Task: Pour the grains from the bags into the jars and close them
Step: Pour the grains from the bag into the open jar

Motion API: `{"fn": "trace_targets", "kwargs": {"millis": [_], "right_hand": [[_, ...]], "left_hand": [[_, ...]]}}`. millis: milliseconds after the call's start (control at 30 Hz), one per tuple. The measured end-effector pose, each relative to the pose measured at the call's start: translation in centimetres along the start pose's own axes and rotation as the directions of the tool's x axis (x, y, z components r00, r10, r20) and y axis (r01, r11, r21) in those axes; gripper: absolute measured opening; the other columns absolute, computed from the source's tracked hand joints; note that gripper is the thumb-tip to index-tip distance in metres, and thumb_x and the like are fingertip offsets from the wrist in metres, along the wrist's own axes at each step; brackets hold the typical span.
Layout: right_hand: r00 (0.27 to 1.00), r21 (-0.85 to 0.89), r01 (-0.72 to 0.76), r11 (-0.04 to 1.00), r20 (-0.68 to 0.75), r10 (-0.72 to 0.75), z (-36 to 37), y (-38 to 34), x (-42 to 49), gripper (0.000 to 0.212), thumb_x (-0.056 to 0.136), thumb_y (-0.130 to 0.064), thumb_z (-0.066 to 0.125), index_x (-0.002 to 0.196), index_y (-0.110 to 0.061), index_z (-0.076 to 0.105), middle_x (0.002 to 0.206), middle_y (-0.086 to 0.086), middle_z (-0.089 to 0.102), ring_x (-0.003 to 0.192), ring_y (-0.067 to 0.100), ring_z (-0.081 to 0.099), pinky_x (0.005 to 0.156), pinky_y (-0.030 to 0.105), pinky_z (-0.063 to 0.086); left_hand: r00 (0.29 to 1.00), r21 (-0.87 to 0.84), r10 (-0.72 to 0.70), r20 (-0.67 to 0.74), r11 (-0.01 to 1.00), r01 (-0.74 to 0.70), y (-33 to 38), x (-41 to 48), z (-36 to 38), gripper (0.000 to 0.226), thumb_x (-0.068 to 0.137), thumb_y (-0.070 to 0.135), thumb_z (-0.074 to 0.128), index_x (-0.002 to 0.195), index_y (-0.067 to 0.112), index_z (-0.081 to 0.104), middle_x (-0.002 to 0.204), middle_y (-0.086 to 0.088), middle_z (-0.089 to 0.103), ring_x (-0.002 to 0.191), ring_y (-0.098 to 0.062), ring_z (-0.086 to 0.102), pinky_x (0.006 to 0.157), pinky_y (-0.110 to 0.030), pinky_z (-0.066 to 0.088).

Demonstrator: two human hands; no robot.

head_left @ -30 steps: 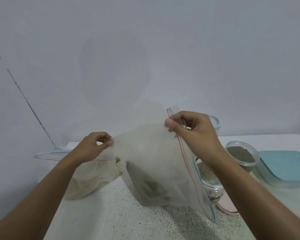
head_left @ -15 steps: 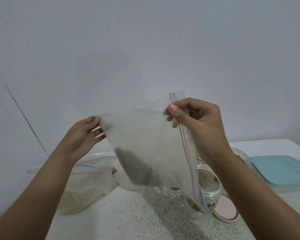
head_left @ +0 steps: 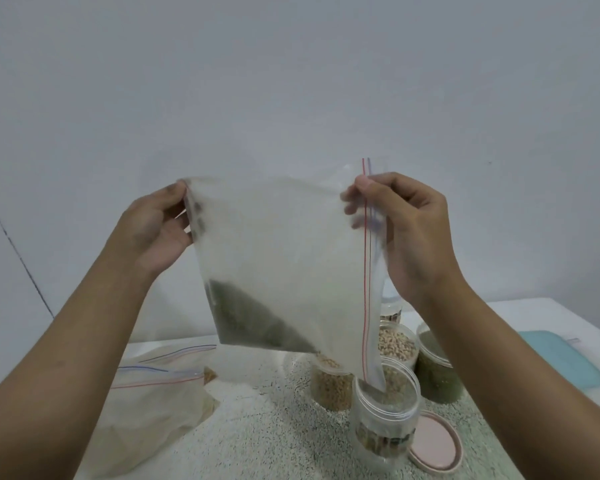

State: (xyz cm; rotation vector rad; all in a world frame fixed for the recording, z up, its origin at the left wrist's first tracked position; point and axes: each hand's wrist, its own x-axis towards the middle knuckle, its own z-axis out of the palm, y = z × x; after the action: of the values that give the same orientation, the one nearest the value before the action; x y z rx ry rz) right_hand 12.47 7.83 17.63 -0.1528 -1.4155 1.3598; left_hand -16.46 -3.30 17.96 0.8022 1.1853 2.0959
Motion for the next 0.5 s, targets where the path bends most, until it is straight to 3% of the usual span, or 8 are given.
{"fn": "trace_targets", "kwargs": {"millis": [100, 233, 400, 500], "right_hand": [[1.000, 0.005, 0.003, 1.000, -0.022, -0.003, -0.7, -0.4, 0.2, 0.015, 0.097, -0.007, 0.063, 0.084, -0.002, 0.070, 0.083, 0.011, 0.071, 0.078, 0.024, 0.062, 0.068, 0.031, 0.050], [0.998, 0.017, -0.007, 1.000, -0.054, 0.008, -1.6, -0.5, 0.2, 0.021, 0.099, -0.007, 0.060, 0.079, -0.007, 0.066, 0.081, 0.010, 0.069, 0.076, 0.022, 0.061, 0.067, 0.031, 0.048], [0.996, 0.034, -0.016, 0.999, -0.085, 0.019, -2.7, -0.6, 0.1, 0.027, 0.100, -0.007, 0.058, 0.074, -0.012, 0.063, 0.078, 0.009, 0.068, 0.073, 0.023, 0.060, 0.065, 0.031, 0.048], [0.996, 0.033, -0.010, 0.999, -0.086, 0.013, -3.2, -0.5, -0.2, 0.026, 0.100, -0.008, 0.058, 0.075, -0.011, 0.063, 0.078, 0.007, 0.068, 0.074, 0.023, 0.061, 0.066, 0.032, 0.049]], "left_hand": [[1.000, 0.012, 0.016, 0.024, 1.000, -0.017, 0.2, 0.2, 0.8, 0.020, 0.101, 0.017, 0.056, 0.115, 0.011, 0.068, 0.112, -0.004, 0.071, 0.099, -0.020, 0.070, 0.079, -0.038, 0.061], [0.997, 0.004, 0.059, 0.044, 0.998, -0.059, 0.1, 0.5, 2.3, 0.023, 0.102, 0.013, 0.052, 0.118, 0.004, 0.066, 0.124, -0.012, 0.068, 0.109, -0.023, 0.066, 0.097, -0.038, 0.057], [0.990, -0.034, 0.121, 0.068, 0.992, -0.119, 0.3, 0.1, 3.9, 0.024, 0.102, 0.008, 0.051, 0.099, 0.003, 0.074, 0.103, -0.009, 0.077, 0.098, -0.017, 0.073, 0.088, -0.028, 0.058], [0.986, -0.004, 0.147, 0.079, 0.989, -0.147, 0.6, -0.1, 4.3, 0.022, 0.103, 0.009, 0.051, 0.105, 0.002, 0.071, 0.105, -0.009, 0.076, 0.102, -0.017, 0.072, 0.094, -0.029, 0.057]]}}
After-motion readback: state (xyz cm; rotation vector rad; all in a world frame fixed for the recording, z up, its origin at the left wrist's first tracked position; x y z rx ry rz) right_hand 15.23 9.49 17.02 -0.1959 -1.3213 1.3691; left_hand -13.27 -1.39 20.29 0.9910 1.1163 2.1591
